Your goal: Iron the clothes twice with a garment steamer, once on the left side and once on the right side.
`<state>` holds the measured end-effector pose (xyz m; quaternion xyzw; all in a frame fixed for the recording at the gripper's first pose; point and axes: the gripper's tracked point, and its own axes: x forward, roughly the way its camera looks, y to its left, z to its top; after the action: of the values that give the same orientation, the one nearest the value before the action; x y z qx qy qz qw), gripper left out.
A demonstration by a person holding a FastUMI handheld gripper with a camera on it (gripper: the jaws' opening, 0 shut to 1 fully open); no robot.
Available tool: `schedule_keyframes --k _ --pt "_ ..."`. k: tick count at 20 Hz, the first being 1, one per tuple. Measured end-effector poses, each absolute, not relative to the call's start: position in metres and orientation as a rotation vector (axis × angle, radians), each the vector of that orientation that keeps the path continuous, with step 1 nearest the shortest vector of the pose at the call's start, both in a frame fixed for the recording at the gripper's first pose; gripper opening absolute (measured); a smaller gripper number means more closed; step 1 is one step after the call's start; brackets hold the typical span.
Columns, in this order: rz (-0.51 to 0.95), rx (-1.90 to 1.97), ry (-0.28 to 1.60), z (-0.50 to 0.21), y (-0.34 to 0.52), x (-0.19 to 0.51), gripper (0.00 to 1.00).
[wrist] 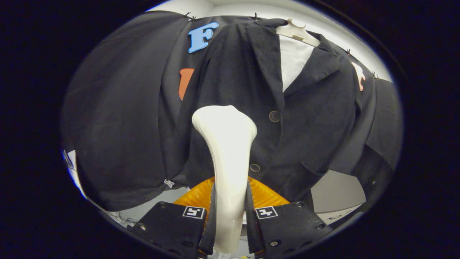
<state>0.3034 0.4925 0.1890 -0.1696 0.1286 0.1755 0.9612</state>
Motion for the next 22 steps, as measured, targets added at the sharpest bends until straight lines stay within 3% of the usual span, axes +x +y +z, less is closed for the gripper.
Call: schedule_keyframes --k 22 --pt "0.394 -0.428 0.484 0.032 0.472 0.286 0.38"
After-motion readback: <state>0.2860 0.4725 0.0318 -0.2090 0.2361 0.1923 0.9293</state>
